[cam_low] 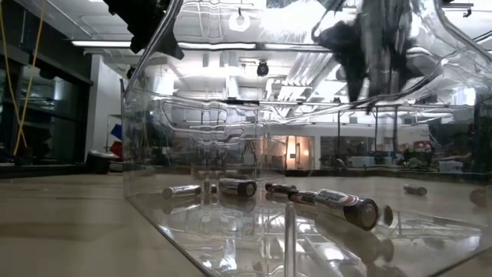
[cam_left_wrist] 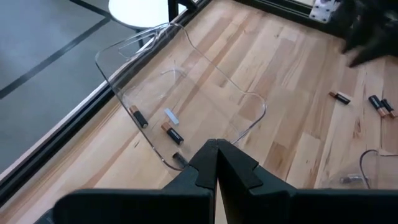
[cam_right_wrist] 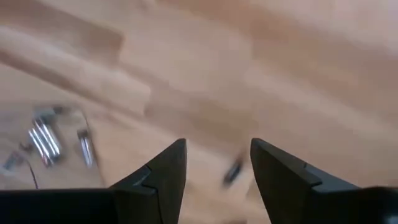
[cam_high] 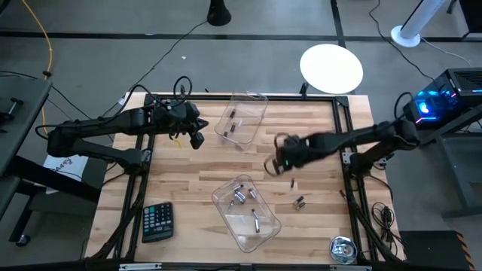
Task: Sort batteries
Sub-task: Put the black battery into the top transparent bin
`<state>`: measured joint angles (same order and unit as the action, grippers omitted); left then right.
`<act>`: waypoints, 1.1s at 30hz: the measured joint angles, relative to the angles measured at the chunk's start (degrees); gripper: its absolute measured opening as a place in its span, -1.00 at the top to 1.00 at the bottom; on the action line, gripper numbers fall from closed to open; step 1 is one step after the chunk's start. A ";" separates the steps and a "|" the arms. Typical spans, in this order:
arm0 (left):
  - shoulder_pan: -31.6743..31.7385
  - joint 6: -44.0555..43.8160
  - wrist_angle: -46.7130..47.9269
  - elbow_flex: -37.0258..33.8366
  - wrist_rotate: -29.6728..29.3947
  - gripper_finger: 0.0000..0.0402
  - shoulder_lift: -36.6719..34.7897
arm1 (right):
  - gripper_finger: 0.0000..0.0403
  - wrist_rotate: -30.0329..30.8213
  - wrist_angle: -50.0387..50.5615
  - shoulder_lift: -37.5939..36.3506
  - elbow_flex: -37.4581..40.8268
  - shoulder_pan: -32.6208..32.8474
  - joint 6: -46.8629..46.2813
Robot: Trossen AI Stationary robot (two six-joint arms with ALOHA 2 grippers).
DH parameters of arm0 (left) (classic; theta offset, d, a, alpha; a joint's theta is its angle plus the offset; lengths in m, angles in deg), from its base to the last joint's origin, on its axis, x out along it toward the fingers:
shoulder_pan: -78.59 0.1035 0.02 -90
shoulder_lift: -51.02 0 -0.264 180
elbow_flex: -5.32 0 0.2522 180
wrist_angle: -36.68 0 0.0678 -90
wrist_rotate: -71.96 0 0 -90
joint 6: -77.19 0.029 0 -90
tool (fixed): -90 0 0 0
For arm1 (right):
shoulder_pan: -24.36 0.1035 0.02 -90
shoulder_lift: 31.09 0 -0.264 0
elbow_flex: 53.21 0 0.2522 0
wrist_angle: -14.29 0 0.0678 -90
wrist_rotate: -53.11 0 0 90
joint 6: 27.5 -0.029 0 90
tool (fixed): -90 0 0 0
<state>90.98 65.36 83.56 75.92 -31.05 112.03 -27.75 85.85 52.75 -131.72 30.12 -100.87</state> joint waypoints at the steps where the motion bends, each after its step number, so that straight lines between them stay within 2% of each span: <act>1: 0.00 0.00 -0.02 0.00 0.00 1.00 0.00 | 0.15 -0.38 0.56 0.60 0.00 2.22 -4.07; 6: -0.02 0.00 -0.02 0.00 0.00 1.00 0.00 | 0.15 -1.30 0.70 6.37 0.00 10.12 -18.67; 11: -0.02 0.03 0.00 0.00 0.61 1.00 0.00 | 0.15 -3.91 5.35 12.91 -0.02 12.35 -28.57; 18: -0.02 0.03 0.00 0.00 0.68 1.00 0.00 | 0.15 -4.95 3.18 19.42 -0.04 10.51 -27.81; 26: -0.02 0.02 0.02 0.00 0.75 1.00 0.00 | 0.16 -5.92 0.02 22.61 -0.02 5.56 -20.64; 29: -0.02 -0.01 0.07 0.00 1.81 1.00 0.00 | 0.22 -6.22 -1.08 22.65 0.13 4.20 -18.08; 33: -0.02 -0.07 0.13 0.00 2.45 1.00 0.00 | 0.36 -9.74 -7.54 22.03 3.87 3.34 -15.80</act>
<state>90.95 65.29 83.69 75.92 -28.60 112.03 -37.49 78.31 74.78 -127.85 33.46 -116.67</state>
